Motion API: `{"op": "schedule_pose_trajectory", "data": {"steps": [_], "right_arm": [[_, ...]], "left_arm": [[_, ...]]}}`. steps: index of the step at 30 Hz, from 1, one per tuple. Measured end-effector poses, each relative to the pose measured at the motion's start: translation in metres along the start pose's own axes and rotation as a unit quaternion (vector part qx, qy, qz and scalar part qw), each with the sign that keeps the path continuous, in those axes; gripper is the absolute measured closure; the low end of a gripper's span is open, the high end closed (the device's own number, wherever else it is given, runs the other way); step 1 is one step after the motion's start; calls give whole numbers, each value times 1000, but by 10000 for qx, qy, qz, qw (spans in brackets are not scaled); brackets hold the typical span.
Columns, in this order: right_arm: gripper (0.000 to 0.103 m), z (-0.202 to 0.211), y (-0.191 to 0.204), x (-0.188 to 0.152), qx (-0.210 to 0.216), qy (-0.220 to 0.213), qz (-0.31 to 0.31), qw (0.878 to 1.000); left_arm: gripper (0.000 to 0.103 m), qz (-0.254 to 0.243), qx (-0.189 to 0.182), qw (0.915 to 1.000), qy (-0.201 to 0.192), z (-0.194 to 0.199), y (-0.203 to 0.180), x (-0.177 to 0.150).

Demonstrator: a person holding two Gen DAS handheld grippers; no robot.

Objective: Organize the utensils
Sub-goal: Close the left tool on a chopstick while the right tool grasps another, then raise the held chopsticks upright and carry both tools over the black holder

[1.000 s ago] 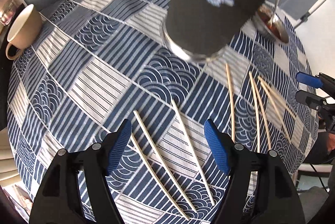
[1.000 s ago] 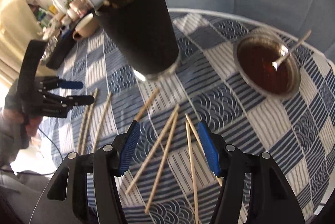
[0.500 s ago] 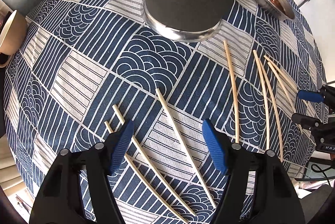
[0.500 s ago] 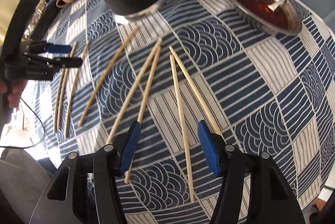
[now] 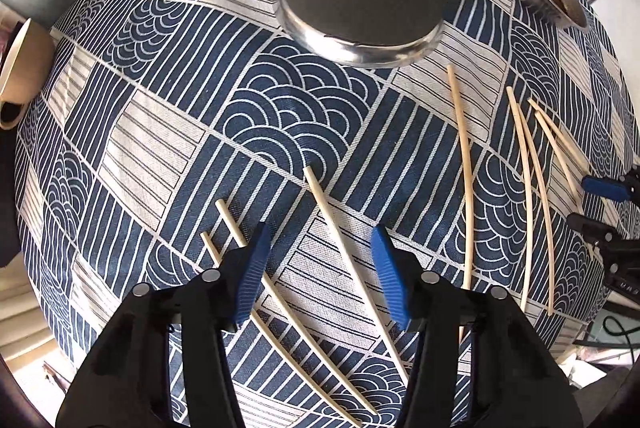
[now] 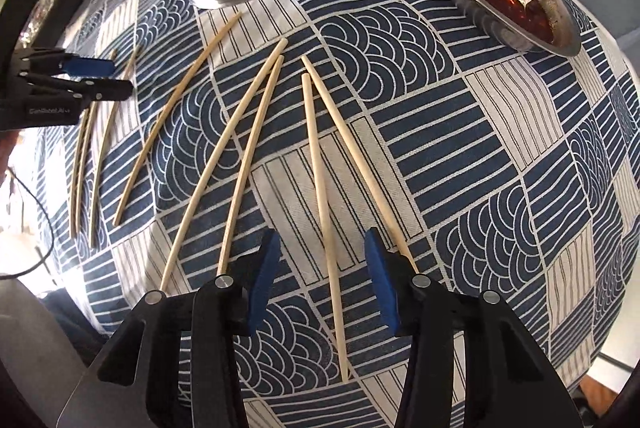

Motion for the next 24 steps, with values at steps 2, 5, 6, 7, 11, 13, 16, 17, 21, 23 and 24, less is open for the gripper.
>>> {"op": "schedule_pose_trajectory", "data": {"steps": [2,5,6,7,11,13,16,17,21,23,24], "right_arm": [[63,-4,10,4,-219,80,218,9995],[67,-5,16,7,-198,148,273,9993],[67,-5,17,7,-181,141,277,9994],[68,-5,19,7,-175,119,313,9993],[86,-4,21,0,-109,102,416,9990],[98,-4,15,0,-98,145,368,9992],[98,-4,6,-1,0,166,297,9994],[98,-4,3,-1,63,169,249,9995],[98,1,-4,-4,530,172,-165,9983],[98,6,-5,-9,737,118,-317,9967],[98,10,-7,-11,834,91,-401,9957]], "left_arm": [[63,-41,-17,10000,68,0,-1,0],[82,-163,-78,9998,106,0,-10,3],[86,-184,-93,9997,110,0,-12,3],[89,-173,-121,9997,119,-1,-14,3],[95,-58,-242,9995,188,-4,-15,2],[98,-19,-318,9992,246,-6,-12,1],[98,237,-539,9979,285,-9,-5,2],[98,338,-624,9970,299,-10,-1,3],[98,767,-992,9913,398,-13,12,-1],[98,924,-1104,9887,422,-13,16,-5],[98,966,-1134,9880,418,-13,18,-6]]}}
Point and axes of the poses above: each gripper's, at about its wrist camera, not at the fingertips, and z roughly against the way its jaws point, y to its left, x to its top, the point moved 2 cm from there along -z, roughly the way its jaws point, and after that the axes turned 11 degrees about -y, right-handed, at the moved point
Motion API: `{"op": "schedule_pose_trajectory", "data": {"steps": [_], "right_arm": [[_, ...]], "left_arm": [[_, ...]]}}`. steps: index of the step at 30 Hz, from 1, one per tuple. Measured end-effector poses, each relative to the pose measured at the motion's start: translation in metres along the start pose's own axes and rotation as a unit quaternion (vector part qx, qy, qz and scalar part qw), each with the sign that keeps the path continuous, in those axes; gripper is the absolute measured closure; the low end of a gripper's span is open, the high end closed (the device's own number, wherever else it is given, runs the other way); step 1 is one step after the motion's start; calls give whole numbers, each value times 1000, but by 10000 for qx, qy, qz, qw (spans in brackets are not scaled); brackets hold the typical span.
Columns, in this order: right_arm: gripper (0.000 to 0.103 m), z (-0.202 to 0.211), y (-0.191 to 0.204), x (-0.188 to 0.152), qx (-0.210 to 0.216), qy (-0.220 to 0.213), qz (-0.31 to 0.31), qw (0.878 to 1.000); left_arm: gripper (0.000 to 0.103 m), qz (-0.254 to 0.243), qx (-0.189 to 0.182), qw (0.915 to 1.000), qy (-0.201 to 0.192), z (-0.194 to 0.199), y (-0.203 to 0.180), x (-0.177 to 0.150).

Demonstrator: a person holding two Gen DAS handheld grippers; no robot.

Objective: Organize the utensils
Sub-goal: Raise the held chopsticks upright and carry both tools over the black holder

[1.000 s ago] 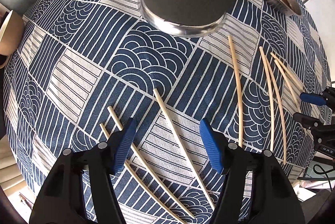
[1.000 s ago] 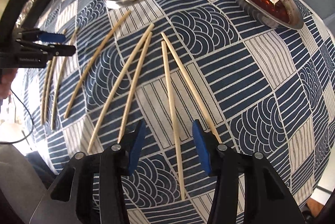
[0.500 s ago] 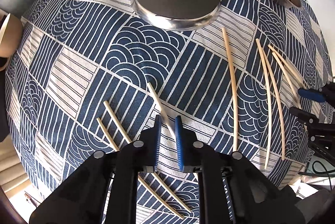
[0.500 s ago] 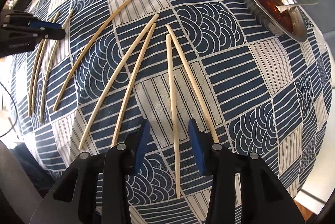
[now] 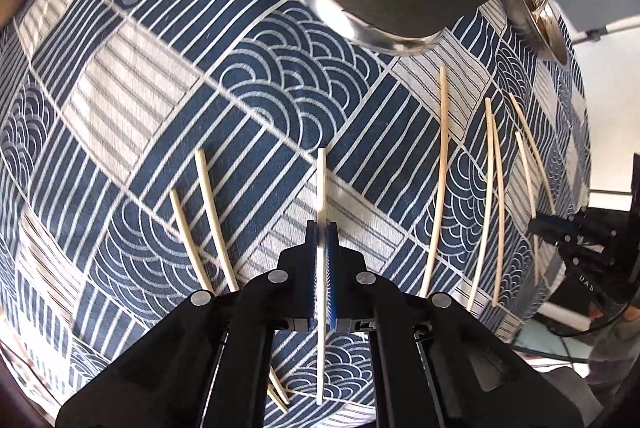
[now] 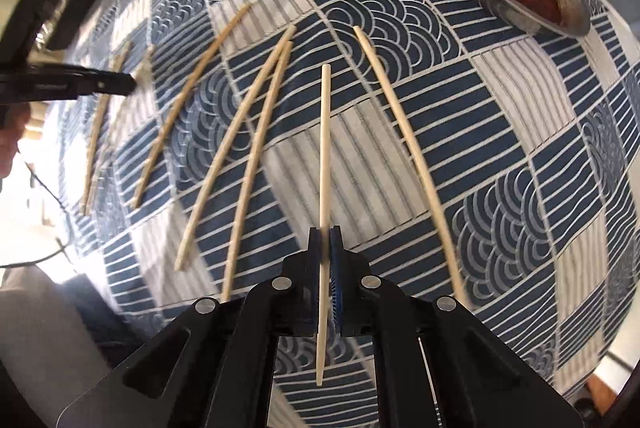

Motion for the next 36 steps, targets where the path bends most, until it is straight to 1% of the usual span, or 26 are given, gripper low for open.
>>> {"op": "schedule_pose_trajectory", "data": {"steps": [3,5,9,11,13,18,20,24,29,36], "right_arm": [[98,9,2,-2,243,-132,-149,9995],[98,19,3,-2,408,-260,-249,9985],[98,43,7,12,636,-555,-335,9959],[98,58,7,22,736,-752,-310,9940],[98,75,8,24,796,-938,-268,9920],[98,100,21,50,906,-1420,-119,9856],[98,111,24,60,940,-1593,-58,9827],[98,128,31,80,867,-1870,46,9785],[98,147,47,108,975,-2233,199,9697],[98,161,61,139,1111,-2509,377,9609]], "left_arm": [[98,28,-61,9999,-93,9,1,-10],[98,18,-102,9997,-199,19,-2,-10],[98,-44,-222,9985,-490,50,-11,-10],[98,-63,-295,9975,-644,72,5,-12],[98,-90,-335,9959,-837,89,2,-6],[98,-194,-383,9904,-1314,131,-1,16],[98,-231,-371,9885,-1450,141,-4,21],[98,-304,-348,9845,-1694,162,-10,35],[98,-378,-349,9794,-1953,185,-20,54],[98,-483,-447,9714,-2279,212,-34,81]]}}
Point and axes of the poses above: each gripper's, at about its wrist camera, not at the fingertips, and z roughly against the way its jaws point, y to its left, x to its top, the point moved 2 cm from there along -z, roughly the way its jaws point, and after that the axes turned 11 degrees about -y, right-handed, at the moved point
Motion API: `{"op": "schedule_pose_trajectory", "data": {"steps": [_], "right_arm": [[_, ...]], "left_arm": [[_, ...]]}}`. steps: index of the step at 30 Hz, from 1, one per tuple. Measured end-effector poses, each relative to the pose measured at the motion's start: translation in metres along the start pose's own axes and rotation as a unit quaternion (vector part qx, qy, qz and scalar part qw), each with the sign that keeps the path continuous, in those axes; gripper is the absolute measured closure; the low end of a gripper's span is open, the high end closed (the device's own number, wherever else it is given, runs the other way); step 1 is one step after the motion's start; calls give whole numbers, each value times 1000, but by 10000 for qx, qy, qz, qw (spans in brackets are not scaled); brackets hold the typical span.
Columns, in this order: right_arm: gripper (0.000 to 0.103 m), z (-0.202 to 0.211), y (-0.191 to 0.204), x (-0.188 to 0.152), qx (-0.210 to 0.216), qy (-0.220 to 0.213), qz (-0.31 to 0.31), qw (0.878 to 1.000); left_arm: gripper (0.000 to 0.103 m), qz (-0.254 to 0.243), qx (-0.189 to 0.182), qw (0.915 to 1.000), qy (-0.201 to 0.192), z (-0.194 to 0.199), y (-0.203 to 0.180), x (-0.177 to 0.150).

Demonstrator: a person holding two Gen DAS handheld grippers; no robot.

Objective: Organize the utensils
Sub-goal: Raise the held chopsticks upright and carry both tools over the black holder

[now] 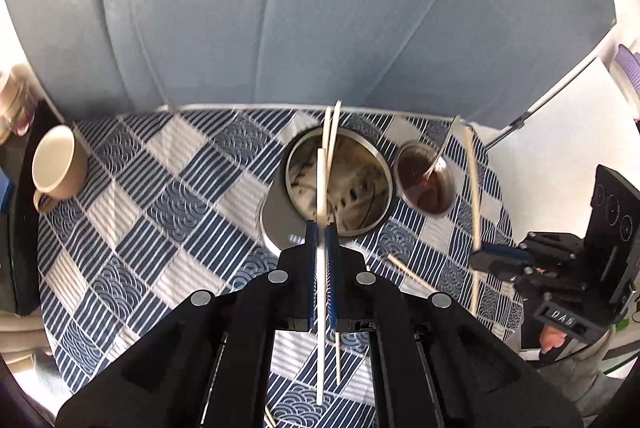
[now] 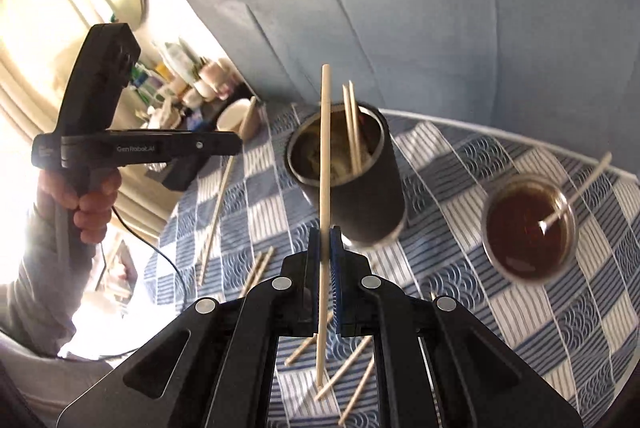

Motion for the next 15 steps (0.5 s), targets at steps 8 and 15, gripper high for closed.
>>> {"op": "schedule_pose_trajectory", "data": {"steps": [8,15], "right_arm": [[98,-20,3,32,84,-179,176,9996],[98,-39,0,62,91,-286,258,9992]], "left_arm": [[98,-90,-60,9998,-177,-5,-6,31],[98,-71,-108,9993,-362,-13,-5,62]]}}
Point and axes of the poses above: each gripper's, at about its wrist camera, not at the fingertips, and z roughly against the way its jaws point, y to its left, x to its top, the point moved 2 cm from there along -z, roughly the way its jaws point, and after that the axes turned 11 degrees about -y, right-handed, at the moved point
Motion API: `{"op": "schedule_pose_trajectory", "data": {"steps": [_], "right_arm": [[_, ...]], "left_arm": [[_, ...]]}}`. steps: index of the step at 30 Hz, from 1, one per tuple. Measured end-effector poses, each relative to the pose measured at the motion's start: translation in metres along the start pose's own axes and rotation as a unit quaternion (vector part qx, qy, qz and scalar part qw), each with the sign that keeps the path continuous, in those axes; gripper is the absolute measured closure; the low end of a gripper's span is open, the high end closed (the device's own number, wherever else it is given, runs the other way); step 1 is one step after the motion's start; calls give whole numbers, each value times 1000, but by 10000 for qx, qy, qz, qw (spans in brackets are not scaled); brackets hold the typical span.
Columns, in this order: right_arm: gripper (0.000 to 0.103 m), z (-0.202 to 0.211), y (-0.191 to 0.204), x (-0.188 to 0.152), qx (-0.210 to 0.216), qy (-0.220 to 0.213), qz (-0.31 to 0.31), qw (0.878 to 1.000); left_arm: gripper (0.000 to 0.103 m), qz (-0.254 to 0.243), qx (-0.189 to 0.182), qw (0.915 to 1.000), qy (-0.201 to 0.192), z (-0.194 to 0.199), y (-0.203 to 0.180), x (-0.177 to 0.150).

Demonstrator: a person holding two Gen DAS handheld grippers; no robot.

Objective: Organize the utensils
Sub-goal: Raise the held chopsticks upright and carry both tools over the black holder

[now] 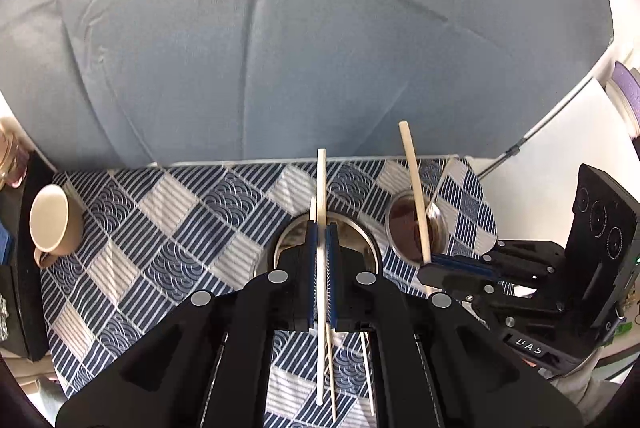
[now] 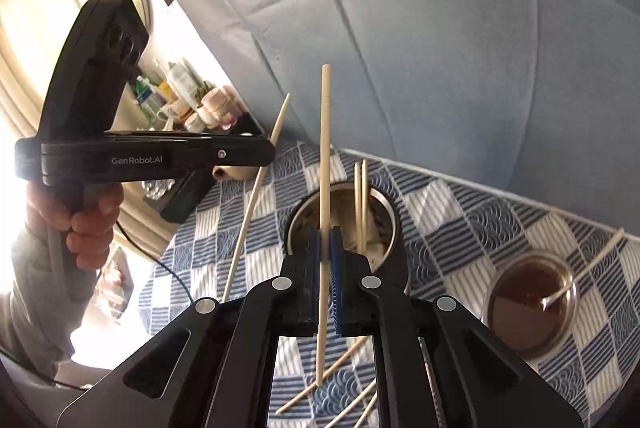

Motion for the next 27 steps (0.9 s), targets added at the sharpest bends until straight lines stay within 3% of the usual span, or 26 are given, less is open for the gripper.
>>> {"op": "schedule_pose_trajectory", "data": {"steps": [11,19,27], "right_arm": [[98,-24,-4,35,196,-279,246,9991],[98,-36,-13,38,228,-292,179,9992],[98,-43,-16,36,348,-372,133,9986]], "left_arm": [[98,139,-179,9994,-256,-13,10,32],[98,126,-233,9988,-420,-16,9,50],[98,101,-59,9985,-543,-20,11,47]]}}
Point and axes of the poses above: each gripper's, at about its wrist camera, not at the fingertips, and z roughly against the way its jaws point, y to its left, x to its top, the point moved 2 cm from there along -z, roughly the way its jaws point, and after that the axes turned 11 degrees about -y, right-handed, at the moved point
